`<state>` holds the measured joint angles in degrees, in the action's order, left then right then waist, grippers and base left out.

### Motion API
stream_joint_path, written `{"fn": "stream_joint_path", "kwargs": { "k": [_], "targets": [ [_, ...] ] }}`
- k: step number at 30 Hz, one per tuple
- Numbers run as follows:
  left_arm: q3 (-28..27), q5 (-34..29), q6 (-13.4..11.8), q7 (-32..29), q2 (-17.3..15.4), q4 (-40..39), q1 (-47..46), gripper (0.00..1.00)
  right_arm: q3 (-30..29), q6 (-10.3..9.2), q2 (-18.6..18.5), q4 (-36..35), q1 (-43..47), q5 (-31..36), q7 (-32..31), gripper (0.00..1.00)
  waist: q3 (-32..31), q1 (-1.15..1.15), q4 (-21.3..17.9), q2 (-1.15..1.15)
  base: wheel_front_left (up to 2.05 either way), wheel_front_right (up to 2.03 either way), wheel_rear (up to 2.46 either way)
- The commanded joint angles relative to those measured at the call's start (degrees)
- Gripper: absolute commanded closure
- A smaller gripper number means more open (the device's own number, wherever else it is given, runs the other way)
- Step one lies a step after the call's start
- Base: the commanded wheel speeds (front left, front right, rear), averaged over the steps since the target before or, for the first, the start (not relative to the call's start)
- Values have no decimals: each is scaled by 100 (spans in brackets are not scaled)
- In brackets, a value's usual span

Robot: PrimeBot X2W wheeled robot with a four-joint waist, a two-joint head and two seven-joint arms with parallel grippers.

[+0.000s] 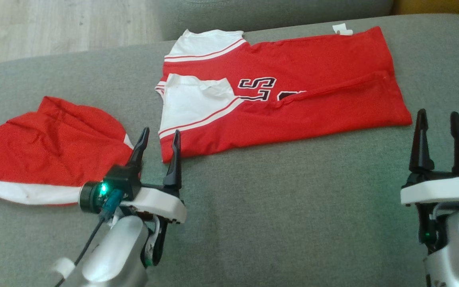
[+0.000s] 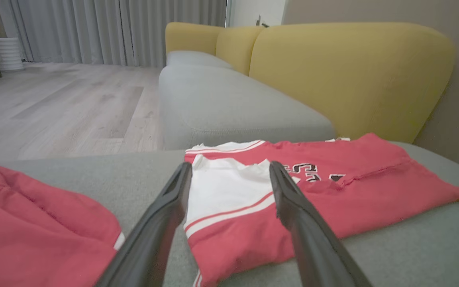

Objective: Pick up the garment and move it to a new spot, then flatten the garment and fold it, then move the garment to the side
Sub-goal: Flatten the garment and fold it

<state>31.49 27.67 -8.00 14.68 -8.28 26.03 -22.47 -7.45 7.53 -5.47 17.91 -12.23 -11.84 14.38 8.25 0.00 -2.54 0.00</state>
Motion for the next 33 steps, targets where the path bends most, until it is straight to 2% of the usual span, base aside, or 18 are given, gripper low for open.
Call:
{"fn": "stream_joint_path", "kwargs": {
  "k": [1, 11, 16, 22, 23, 24, 28, 33],
  "targets": [
    [-190, -17, 31, -45, -48, 23, -313, 0, 166, -4, 23, -229, -156, 55, 56, 0, 30, 0, -42, 0, 0, 0, 0],
    [-160, 70, -172, -990, -72, 1366, -788, 0, 475, -4, 110, -420, -317, 79, -17, 0, 319, 0, -358, 0, 0, 0, 0],
    [-118, 121, -95, -1231, -69, 1714, -916, 0, 483, -4, 140, -437, -396, 102, -13, 0, 423, 0, -437, 0, 0, 0, 0],
    [40, 188, 20, -1842, -29, 2054, -982, 0, 506, -4, 185, -396, -471, 124, -1, 0, 473, 0, -477, 0, 0, 0, 0],
    [76, 191, 52, -1924, -25, 2077, -978, 64, 518, -4, 189, -376, -482, 136, 1, 0, 469, 0, -478, 0, 0, 0, 0],
    [99, 203, 88, -1970, -15, 2076, -974, 100, 521, -4, 193, -350, -495, 156, 1, 0, 462, 0, -476, 0, 0, 0, 0],
    [74, 254, 129, -1805, 26, 1901, -998, 100, 401, -4, 170, -209, -603, 304, -93, 0, 412, 0, -424, 0, 0, 0, 0],
    [-55, 240, 128, -1043, 52, 1315, -1151, 100, 144, -4, 17, 101, -985, 630, -689, 0, 380, 0, -300, 0, 0, 0, 0]
  ]
}}
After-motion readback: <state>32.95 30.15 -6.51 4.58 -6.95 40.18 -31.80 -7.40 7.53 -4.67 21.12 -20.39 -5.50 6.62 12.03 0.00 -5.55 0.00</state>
